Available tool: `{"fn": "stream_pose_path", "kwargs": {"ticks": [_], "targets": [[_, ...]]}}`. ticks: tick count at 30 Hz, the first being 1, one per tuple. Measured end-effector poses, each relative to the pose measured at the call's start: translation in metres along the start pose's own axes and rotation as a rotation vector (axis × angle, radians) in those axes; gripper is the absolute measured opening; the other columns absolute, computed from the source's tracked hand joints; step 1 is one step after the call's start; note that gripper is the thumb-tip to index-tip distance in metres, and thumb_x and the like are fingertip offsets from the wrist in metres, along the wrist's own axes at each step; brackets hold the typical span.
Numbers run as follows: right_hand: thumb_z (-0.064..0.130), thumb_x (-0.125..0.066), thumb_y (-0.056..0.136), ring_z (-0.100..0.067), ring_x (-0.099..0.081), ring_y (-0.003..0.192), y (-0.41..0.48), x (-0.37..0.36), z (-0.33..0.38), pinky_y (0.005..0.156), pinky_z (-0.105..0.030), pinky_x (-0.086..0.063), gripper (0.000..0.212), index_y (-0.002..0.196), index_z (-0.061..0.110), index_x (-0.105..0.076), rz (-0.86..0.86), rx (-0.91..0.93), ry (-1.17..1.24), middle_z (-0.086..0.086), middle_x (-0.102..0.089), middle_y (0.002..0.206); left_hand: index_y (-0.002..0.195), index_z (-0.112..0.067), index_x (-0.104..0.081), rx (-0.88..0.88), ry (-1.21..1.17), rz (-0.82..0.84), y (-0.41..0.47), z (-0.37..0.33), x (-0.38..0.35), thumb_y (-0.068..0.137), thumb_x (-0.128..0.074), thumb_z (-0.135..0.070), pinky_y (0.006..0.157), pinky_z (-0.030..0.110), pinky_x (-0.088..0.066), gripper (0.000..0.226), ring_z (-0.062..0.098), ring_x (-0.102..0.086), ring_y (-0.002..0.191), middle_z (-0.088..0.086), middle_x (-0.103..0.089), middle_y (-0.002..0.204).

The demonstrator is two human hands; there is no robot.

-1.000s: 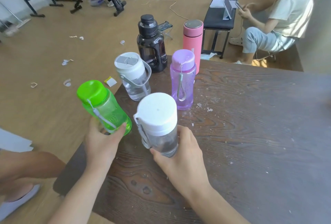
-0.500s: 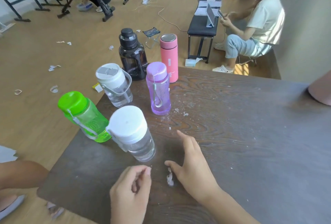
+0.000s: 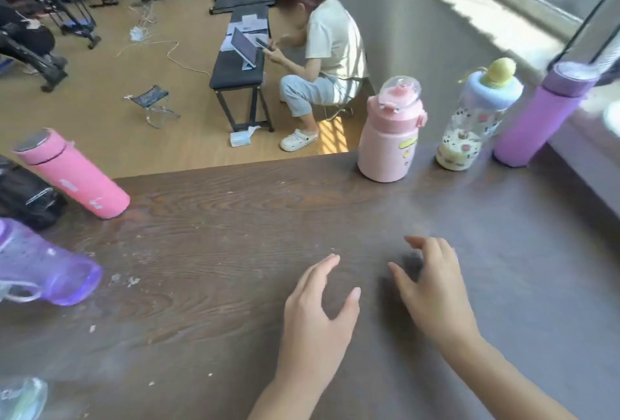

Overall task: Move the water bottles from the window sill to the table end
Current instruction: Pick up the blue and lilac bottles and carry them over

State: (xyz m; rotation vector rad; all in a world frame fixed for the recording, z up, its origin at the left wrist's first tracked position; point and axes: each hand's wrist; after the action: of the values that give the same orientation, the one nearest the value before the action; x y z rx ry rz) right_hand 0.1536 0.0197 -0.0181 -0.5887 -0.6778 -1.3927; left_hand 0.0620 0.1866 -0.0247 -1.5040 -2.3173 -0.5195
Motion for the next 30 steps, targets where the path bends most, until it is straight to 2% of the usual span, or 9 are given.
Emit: {"fn": "stream_pose_path", "kwargs": {"ticks": [6,9,11,14,18,21,25,28,30], "targets": [[0.020,-0.085,0.082,-0.041,-0.049,0.127,0.118,0.093,-0.113,0.108,-0.048,-0.042,0.072,0.138,-0.006,-0.048,-0.271,-0.261,-0.028,-0.026,-0.056,0.131,0.165,-0.022,-0.040,-0.008,-0.040,0.185,0.091,-0.080,-0.167,0.088,-0.074,-0.045,0.124,0.030,-0.037,0.088,0.011,-0.048,0.150,-0.004,-0.050,0.164],[0.031,-0.088,0.078,-0.042,-0.041,0.139,0.175,0.123,-0.135,0.117,-0.049,-0.037,0.096,0.148,-0.009,-0.036,-0.279,-0.285,0.027,-0.029,-0.049,0.145,0.170,-0.012,-0.025,0.038,0.008,0.123,0.147,-0.111,-0.223,0.087,-0.085,-0.035,0.127,0.020,-0.021,0.105,0.017,-0.035,0.159,0.003,-0.035,0.174],[0.034,-0.090,0.074,-0.035,-0.037,0.146,0.203,0.135,-0.140,0.120,-0.042,-0.034,0.106,0.153,-0.004,-0.030,-0.296,-0.269,0.145,-0.023,-0.042,0.155,0.164,-0.009,-0.035,0.076,0.002,0.025,0.181,-0.120,-0.246,0.078,-0.091,-0.036,0.127,0.033,-0.029,0.106,0.024,-0.044,0.154,0.009,-0.046,0.167],[0.027,-0.090,0.075,-0.028,-0.046,0.139,0.232,0.145,-0.144,0.101,-0.026,-0.035,0.091,0.146,0.004,-0.039,-0.281,-0.259,0.314,-0.016,-0.048,0.149,0.138,-0.012,-0.060,0.105,0.020,-0.089,0.218,-0.126,-0.262,0.065,-0.098,-0.036,0.107,0.037,-0.049,0.086,0.026,-0.065,0.128,0.005,-0.071,0.134],[0.024,-0.090,0.072,-0.021,-0.063,0.116,0.255,0.148,-0.155,0.085,-0.029,-0.048,0.074,0.133,0.016,-0.050,-0.229,-0.219,0.429,-0.004,-0.064,0.127,0.117,-0.014,-0.067,0.124,0.016,-0.124,0.237,-0.135,-0.269,0.067,-0.099,-0.029,0.082,0.024,-0.044,0.061,0.026,-0.072,0.111,-0.001,-0.074,0.110],[0.023,-0.085,0.073,-0.022,-0.067,0.096,0.256,0.147,-0.152,0.066,-0.030,-0.052,0.048,0.112,0.017,-0.057,-0.219,-0.184,0.381,-0.002,-0.069,0.107,0.112,-0.018,-0.065,0.122,0.004,-0.143,0.235,-0.136,-0.268,0.063,-0.100,-0.029,0.079,0.025,-0.046,0.062,0.024,-0.073,0.106,-0.007,-0.071,0.102],[0.022,-0.084,0.073,-0.006,-0.066,0.083,0.226,0.152,-0.143,0.061,-0.023,-0.049,0.040,0.106,0.021,-0.061,-0.232,-0.171,0.370,0.005,-0.070,0.098,0.104,-0.022,-0.062,0.090,-0.054,-0.148,0.207,-0.135,-0.255,0.054,-0.100,-0.038,0.086,0.034,-0.060,0.064,0.017,-0.076,0.097,-0.006,-0.078,0.102],[0.023,-0.086,0.072,0.004,-0.065,0.087,0.181,0.152,-0.134,0.061,-0.012,-0.048,0.043,0.109,0.025,-0.064,-0.223,-0.167,0.357,0.013,-0.071,0.099,0.092,-0.035,-0.061,0.095,-0.119,-0.133,0.166,-0.139,-0.229,0.056,-0.102,-0.030,0.075,0.012,-0.052,0.055,-0.010,-0.069,0.080,-0.016,-0.075,0.089],[0.023,-0.089,0.071,0.005,-0.067,0.088,0.143,0.147,-0.123,0.064,-0.005,-0.050,0.043,0.106,0.028,-0.064,-0.212,-0.157,0.371,0.018,-0.072,0.097,0.097,-0.036,-0.065,0.087,-0.174,-0.132,0.135,-0.135,-0.205,0.057,-0.102,-0.025,0.075,0.011,-0.052,0.056,-0.011,-0.071,0.084,-0.019,-0.077,0.089]]}}
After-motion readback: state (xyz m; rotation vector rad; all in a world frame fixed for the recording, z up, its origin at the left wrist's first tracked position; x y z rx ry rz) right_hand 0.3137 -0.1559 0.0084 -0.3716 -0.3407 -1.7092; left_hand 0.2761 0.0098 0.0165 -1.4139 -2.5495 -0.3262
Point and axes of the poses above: each hand's wrist, its own y-axis towards the middle knuckle, its own x-axis out of the back of the hand, z = x × y
